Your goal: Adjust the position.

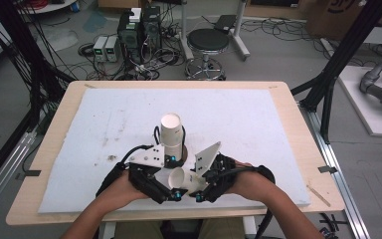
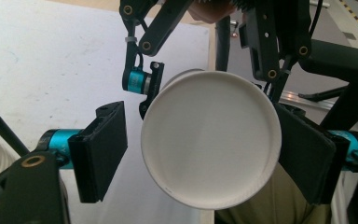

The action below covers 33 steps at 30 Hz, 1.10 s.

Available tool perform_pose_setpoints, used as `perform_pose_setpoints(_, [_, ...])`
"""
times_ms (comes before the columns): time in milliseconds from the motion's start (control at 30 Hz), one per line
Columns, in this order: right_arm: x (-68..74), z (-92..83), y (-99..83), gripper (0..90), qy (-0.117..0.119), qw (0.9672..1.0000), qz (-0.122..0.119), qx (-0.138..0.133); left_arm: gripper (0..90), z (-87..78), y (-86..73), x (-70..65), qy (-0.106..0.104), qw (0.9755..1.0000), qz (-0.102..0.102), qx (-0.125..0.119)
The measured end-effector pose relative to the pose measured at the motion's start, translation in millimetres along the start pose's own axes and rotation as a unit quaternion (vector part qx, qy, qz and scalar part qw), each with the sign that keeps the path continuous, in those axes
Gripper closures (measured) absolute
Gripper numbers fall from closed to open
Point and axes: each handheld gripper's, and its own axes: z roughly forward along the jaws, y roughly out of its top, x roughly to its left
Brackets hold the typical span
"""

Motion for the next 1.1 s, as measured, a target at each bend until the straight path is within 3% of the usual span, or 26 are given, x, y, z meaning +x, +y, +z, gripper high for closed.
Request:
perform_pose_setpoints(133, [0.4, 1.5, 2.9, 35.8, -0.001, 0.9997, -0.010, 0.023, 23.7, 1.1, -0.4, -0.4, -0.004, 1.0000, -0.001, 0.002])
perform_pose_setpoints(400, [1.5, 3.5, 5.2, 35.8, 0.008, 0.9985, -0.003, 0.054, 35.1, 5.3, -1.7, -1.0, -0.015, 0.9996, 0.007, 0.022])
perform_pose_setpoints(667, [2.3, 6.5, 6.4, 35.7, 0.018, 0.9969, -0.003, 0.076, 37.2, 8.1, -3.7, -2.1, -0.016, 0.9992, 0.016, 0.033])
perform_pose_setpoints(800, [1.4, 2.8, 0.7, 30.8, 0.007, 0.9989, -0.002, 0.047, 37.3, 5.1, -5.5, -0.9, -0.009, 0.9998, 0.007, 0.016])
perform_pose_setpoints(900, [-0.4, -4.6, -6.4, 23.8, 0.001, 0.9994, 0.034, -0.002, 37.4, 2.8, -8.0, 1.7, 0.001, 0.9999, 0.004, 0.011])
perform_pose_setpoints(967, [-1.6, -11.0, -11.7, 23.4, 0.003, 0.9979, 0.051, -0.041, 37.3, 0.6, -10.6, 3.4, 0.001, 1.0000, 0.001, 0.003])
perform_pose_setpoints(1000, [-1.6, -11.0, -11.7, 23.4, 0.003, 0.9979, 0.051, -0.041, 37.3, 0.6, -10.6, 3.4, 0.001, 1.0000, 0.001, 0.003])
perform_pose_setpoints(1033, [-1.6, -17.4, -16.7, 23.3, -0.004, 0.9958, 0.062, -0.067, 37.3, -0.5, -13.4, 3.8, -0.002, 0.9999, -0.003, -0.012])
perform_pose_setpoints(1100, [-1.5, -22.7, -22.1, 23.2, -0.010, 0.9930, 0.072, -0.093, 37.3, -1.4, -15.8, 4.2, -0.003, 0.9997, -0.005, -0.023])
